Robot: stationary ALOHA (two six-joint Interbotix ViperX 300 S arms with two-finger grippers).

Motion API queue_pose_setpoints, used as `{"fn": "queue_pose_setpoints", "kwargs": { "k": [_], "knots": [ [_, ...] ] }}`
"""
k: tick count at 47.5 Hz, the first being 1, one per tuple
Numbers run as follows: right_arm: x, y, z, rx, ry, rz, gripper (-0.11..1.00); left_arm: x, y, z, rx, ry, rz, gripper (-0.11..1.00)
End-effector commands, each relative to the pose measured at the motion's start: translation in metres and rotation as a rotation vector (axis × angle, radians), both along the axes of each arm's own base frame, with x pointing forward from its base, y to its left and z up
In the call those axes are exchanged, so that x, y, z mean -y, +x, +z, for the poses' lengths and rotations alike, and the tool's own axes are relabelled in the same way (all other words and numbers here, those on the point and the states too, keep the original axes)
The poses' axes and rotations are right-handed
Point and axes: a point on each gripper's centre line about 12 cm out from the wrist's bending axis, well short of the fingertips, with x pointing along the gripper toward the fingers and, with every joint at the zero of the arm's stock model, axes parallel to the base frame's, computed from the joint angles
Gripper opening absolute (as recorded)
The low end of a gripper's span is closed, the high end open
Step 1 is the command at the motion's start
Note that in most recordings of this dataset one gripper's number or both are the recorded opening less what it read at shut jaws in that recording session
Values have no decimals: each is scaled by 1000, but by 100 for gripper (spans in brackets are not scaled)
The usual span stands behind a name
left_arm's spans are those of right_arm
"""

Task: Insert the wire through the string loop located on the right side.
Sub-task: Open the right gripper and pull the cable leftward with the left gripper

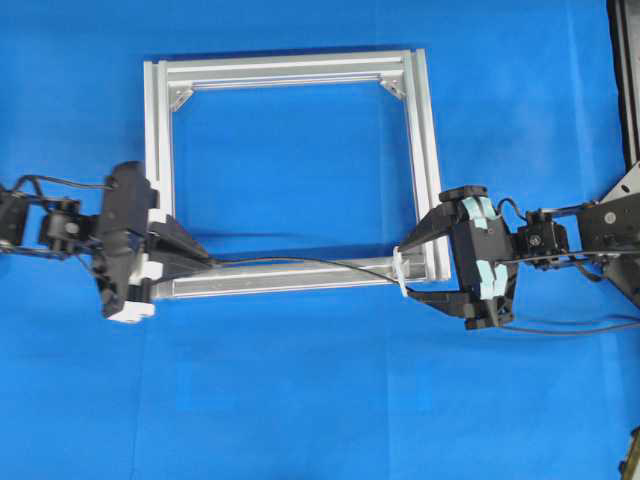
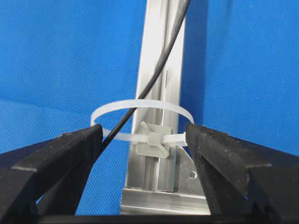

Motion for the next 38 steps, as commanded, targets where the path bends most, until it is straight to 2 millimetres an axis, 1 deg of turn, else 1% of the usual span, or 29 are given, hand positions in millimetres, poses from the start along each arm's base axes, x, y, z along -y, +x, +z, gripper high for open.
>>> {"fn": "queue_pose_setpoints", "kwargs": {
  "k": [1,13,19,24,38],
  "knots": [
    [0,3,7,26,1,-1,84,2,-6,10,37,-16,-3,8],
    [0,3,7,26,1,-1,84,5,-39,11,36,-24,-32,8],
    [0,3,7,26,1,-1,84,7,-53,12,37,-25,-51,8],
    [0,3,7,26,1,-1,84,8,-57,11,17,-24,-60,8],
    [0,3,7,28,1,-1,84,12,-58,6,-27,-9,-82,8]
  ]
}}
